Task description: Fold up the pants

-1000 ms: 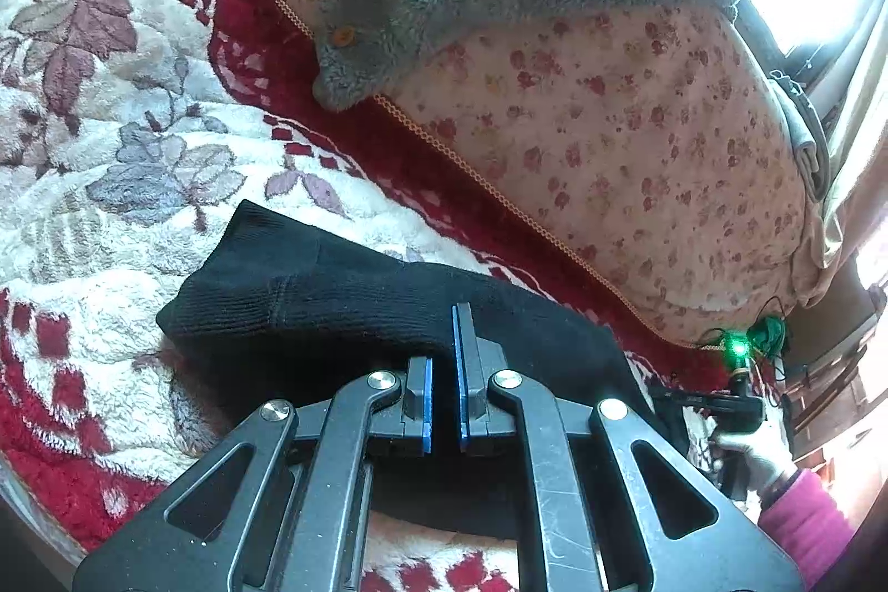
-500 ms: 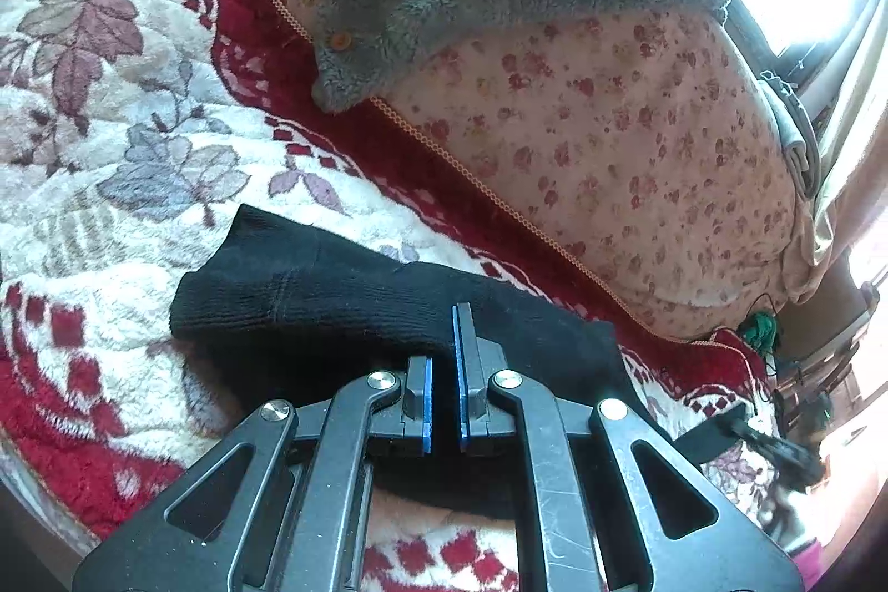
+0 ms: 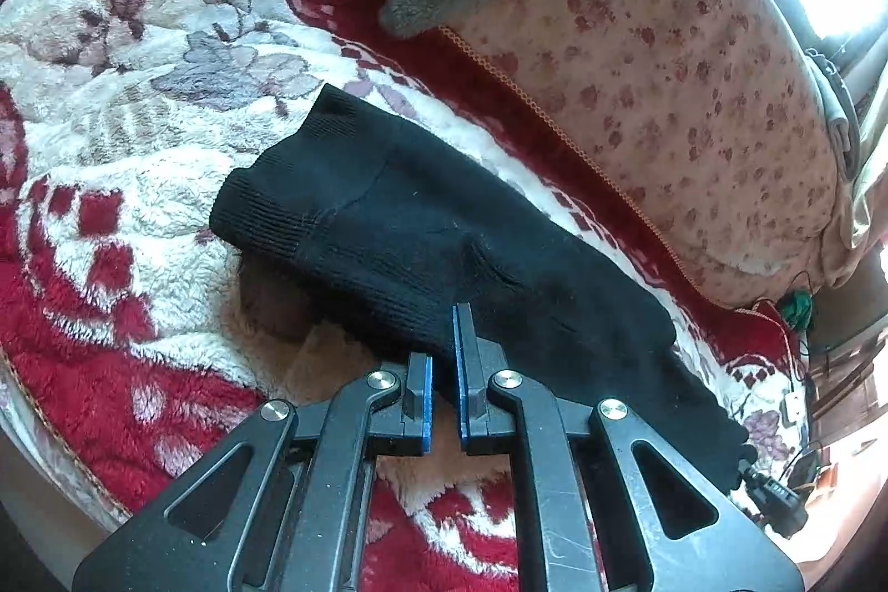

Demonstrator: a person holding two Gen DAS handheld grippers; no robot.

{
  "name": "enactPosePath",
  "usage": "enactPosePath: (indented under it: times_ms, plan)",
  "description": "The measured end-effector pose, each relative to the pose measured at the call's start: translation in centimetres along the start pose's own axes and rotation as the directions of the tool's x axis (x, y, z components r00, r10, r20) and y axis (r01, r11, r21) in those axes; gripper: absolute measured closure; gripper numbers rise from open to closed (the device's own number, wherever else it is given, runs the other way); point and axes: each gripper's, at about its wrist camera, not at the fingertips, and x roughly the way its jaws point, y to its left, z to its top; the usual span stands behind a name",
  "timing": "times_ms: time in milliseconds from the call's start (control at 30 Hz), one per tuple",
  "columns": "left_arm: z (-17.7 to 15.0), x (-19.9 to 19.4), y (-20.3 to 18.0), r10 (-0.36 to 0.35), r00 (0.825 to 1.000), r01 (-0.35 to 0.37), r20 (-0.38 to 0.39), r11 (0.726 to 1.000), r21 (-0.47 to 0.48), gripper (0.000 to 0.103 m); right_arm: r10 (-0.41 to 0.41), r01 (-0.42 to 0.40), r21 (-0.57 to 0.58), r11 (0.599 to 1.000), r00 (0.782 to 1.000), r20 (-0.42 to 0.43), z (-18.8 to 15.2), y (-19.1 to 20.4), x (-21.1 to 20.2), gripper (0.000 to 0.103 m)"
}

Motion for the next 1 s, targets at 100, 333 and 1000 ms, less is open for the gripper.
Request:
enactPosePath:
  times_ms: [100,333,1000]
  plan:
    - [-0.2,-0.2,0.1,-0.007,1.000,0.007,0.005,1.000,-0.009,0.098,0.014,-0.012,-0.033,0.999,0.999,0.042,0.4,0.6,-2.0,0.099]
    - [-1.0,1.5,0.9,0.024,0.999,-0.025,-0.042,0.999,-0.019,0.097,-0.019,0.019,-0.014,1.000,1.000,0.001,-0.6,-1.1,-1.4,0.099]
    - [1.9,-2.0,2.9,0.214,0.973,-0.215,0.085,0.977,0.002,0.080,0.161,-0.165,-0.108,0.980,0.986,-0.040,2.3,8.8,0.2,0.071]
